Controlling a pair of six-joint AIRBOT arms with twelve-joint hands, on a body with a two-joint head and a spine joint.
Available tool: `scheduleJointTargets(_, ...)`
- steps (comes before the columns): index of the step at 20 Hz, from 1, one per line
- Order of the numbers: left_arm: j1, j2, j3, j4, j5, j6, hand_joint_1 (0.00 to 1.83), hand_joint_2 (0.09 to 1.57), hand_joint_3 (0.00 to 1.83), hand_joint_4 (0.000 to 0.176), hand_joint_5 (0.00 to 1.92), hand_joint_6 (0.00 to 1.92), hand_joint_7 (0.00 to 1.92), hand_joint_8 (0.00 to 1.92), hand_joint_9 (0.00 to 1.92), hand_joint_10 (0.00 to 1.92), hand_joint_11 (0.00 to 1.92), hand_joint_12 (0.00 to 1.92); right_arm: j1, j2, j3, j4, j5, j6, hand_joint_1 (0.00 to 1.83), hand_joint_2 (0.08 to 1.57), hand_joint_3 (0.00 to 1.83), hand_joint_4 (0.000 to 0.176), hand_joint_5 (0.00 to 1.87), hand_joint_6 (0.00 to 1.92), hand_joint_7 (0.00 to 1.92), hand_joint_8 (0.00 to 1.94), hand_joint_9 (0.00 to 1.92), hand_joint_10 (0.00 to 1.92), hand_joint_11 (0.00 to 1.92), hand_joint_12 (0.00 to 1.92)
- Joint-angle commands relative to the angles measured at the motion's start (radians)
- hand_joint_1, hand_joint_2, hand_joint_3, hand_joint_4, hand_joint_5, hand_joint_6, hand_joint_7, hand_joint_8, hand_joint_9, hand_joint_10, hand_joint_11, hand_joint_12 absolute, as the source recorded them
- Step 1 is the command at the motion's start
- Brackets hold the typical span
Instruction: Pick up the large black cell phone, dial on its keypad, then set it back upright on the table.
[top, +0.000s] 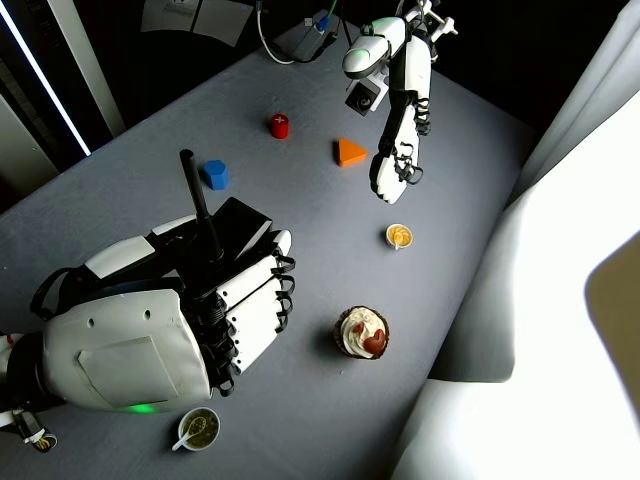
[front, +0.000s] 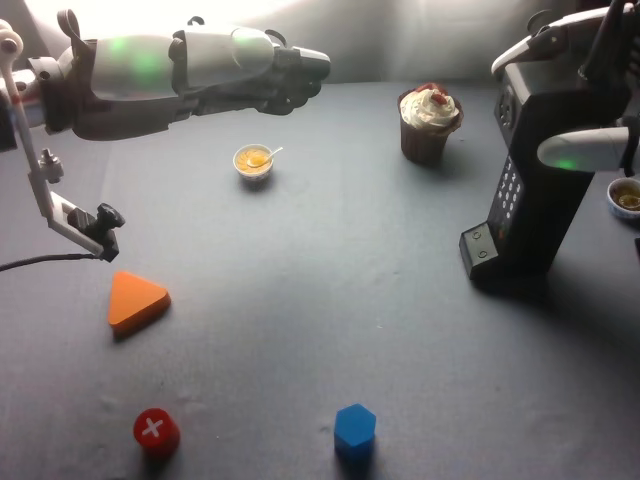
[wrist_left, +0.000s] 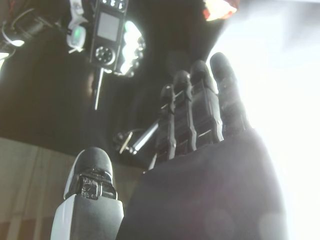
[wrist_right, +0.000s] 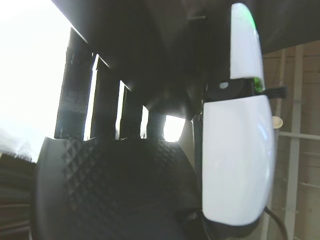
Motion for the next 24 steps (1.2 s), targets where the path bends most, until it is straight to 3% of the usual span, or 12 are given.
scheduleJointTargets(1,-0.020,0.001,0.000,-0.073,-0.075,-0.010,0.00,1.20,0.00,0.000,0.24,0.00,0.26,0.00,0.22,0.01,0.00,0.42,-0.001,0.004,0.002,0.009,0.059,0.027,1.38,1.09,0.00,0.000,0.96,0.93,1.03,0.84,0.98,1.15,0.89,1.08)
scheduleJointTargets(3,-0.020,0.002,0.000,-0.073,-0.075,-0.010,0.00,1.20,0.00,0.000,0.22,0.00,0.25,0.00,0.20,0.00,0.00,0.39,-0.001,0.004,0.010,-0.006,0.052,0.037,1.37,1.12,0.00,0.000,0.87,1.03,0.99,0.90,0.94,1.24,0.80,1.21)
scheduleJointTargets(6,-0.020,0.001,0.001,-0.074,-0.076,-0.010,0.00,1.20,0.00,0.000,0.25,0.00,0.27,0.00,0.23,0.01,0.00,0.47,0.001,0.004,0.029,-0.012,0.038,0.044,1.36,1.12,0.00,0.000,0.85,1.05,0.97,0.93,0.98,1.21,0.85,1.14)
scheduleJointTargets(9,-0.018,0.000,0.002,-0.074,-0.076,-0.010,0.00,1.19,0.00,0.000,0.21,0.00,0.25,0.00,0.21,0.00,0.00,0.40,0.008,0.004,0.042,-0.013,0.029,0.051,1.35,1.14,0.00,0.000,0.84,1.07,0.92,0.99,0.95,1.28,0.81,1.13)
scheduleJointTargets(10,-0.017,0.000,0.003,-0.074,-0.076,-0.010,0.00,1.19,0.00,0.000,0.22,0.00,0.25,0.00,0.21,0.00,0.00,0.41,0.011,0.004,0.047,-0.013,0.029,0.054,1.23,1.16,0.00,0.000,0.82,1.15,0.93,1.09,0.92,0.86,0.80,1.11)
scheduleJointTargets(11,-0.017,0.000,0.003,-0.075,-0.076,-0.010,0.00,1.19,0.00,0.000,0.22,0.00,0.25,0.00,0.21,0.00,0.00,0.41,0.015,0.004,0.053,-0.016,0.029,0.057,1.20,1.16,0.00,0.000,0.84,1.15,0.95,1.10,0.98,0.60,0.80,1.09)
scheduleJointTargets(12,-0.017,0.000,0.004,-0.075,-0.076,-0.010,0.00,1.19,0.00,0.000,0.22,0.00,0.25,0.00,0.20,0.00,0.00,0.38,0.019,0.004,0.057,-0.019,0.029,0.061,1.19,1.17,0.00,0.000,0.82,1.17,0.93,1.13,1.01,0.47,0.78,1.11)
scheduleJointTargets(18,-0.018,0.002,0.004,-0.077,-0.076,-0.010,0.00,1.20,0.00,0.000,0.21,0.00,0.24,0.00,0.20,0.00,0.00,0.35,0.031,0.004,0.063,-0.029,0.029,0.068,1.19,1.18,0.00,0.000,0.80,1.18,0.91,1.19,1.02,0.38,0.74,1.15)
scheduleJointTargets(23,-0.019,0.004,0.006,-0.077,-0.076,-0.010,0.00,1.20,0.00,0.000,0.24,0.01,0.26,0.01,0.22,0.00,0.00,0.44,0.031,0.004,0.049,-0.034,0.029,0.067,1.19,1.17,0.00,0.000,0.81,1.17,0.92,1.17,1.00,0.37,0.73,1.14)
scheduleJointTargets(24,-0.019,0.004,0.007,-0.077,-0.076,-0.010,0.00,1.20,0.00,0.000,0.24,0.00,0.25,0.00,0.22,0.00,0.00,0.43,0.031,0.004,0.046,-0.035,0.029,0.067,1.14,1.18,0.00,0.000,0.83,1.18,0.85,0.61,0.98,0.37,0.73,1.13)
